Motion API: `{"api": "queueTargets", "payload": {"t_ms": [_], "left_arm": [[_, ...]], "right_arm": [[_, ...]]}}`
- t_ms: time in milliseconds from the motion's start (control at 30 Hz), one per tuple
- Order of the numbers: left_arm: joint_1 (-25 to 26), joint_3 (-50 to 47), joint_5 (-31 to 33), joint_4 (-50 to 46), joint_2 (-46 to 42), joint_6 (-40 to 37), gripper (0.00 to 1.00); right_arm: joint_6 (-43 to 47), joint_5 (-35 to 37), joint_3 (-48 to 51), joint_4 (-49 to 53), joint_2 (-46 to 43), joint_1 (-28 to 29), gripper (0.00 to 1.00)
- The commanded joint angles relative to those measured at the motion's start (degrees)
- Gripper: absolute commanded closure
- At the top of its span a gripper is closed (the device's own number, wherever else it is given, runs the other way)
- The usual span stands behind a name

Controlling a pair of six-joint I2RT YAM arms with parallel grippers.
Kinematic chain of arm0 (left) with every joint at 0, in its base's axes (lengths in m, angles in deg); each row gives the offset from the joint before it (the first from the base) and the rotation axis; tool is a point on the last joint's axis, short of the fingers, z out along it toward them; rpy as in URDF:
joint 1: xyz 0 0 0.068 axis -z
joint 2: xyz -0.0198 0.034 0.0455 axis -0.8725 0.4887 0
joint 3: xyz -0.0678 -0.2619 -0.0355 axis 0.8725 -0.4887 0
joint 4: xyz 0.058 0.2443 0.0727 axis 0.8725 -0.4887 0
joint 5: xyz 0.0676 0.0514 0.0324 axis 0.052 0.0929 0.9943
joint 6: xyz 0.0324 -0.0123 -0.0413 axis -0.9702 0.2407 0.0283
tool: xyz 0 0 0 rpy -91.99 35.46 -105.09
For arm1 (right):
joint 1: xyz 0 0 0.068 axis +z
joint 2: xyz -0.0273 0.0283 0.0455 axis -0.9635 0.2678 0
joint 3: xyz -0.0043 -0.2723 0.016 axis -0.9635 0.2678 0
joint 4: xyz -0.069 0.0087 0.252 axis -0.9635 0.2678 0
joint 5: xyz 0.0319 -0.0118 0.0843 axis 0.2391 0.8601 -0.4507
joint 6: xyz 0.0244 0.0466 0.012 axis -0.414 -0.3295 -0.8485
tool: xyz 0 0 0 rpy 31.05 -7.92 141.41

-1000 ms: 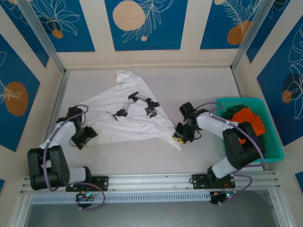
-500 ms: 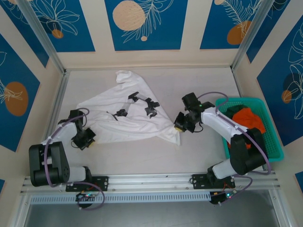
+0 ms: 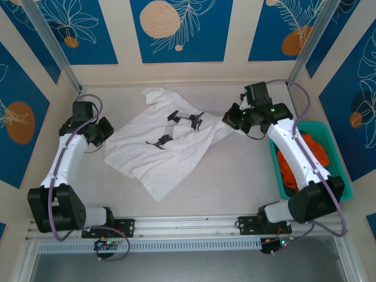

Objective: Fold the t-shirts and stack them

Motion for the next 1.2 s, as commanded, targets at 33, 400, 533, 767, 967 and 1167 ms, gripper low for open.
{"api": "queueTargets", "payload": {"t_ms": [33,400,533,767,967,1167], "left_arm": [[2.39,-8.96,1.09,-5.78,-3.86,1.28,0.93],[20.14,-22.15,-1.09,-5.83,-5.21,5.2,0.6],[22.88,-23.78,-3.45,-3.09,-3.94,8.9,0.58],[29.19,-23.79,-5.83,-1.71,-2.16,13.37,0.5],[34.75,-20.68,-2.99,-7.03,0.45,10.41,0.46],[41.78,-22.12,-2.92,-3.4,-1.54,14.61,0.43]], "right_arm": [[-1.46,0.24,12.99,7.33,-2.92,12.48,0.99],[-2.86,7.34,24.45,8.71,-10.81,5.25,0.4],[-3.64,4.53,26.74,2.87,-8.25,0.75,0.53],[-4.78,3.56,31.0,-3.27,1.68,4.9,0.59],[-4.39,5.09,31.83,-6.35,7.0,7.36,0.59],[-5.82,5.39,33.15,-8.04,8.11,9.56,0.59]]}}
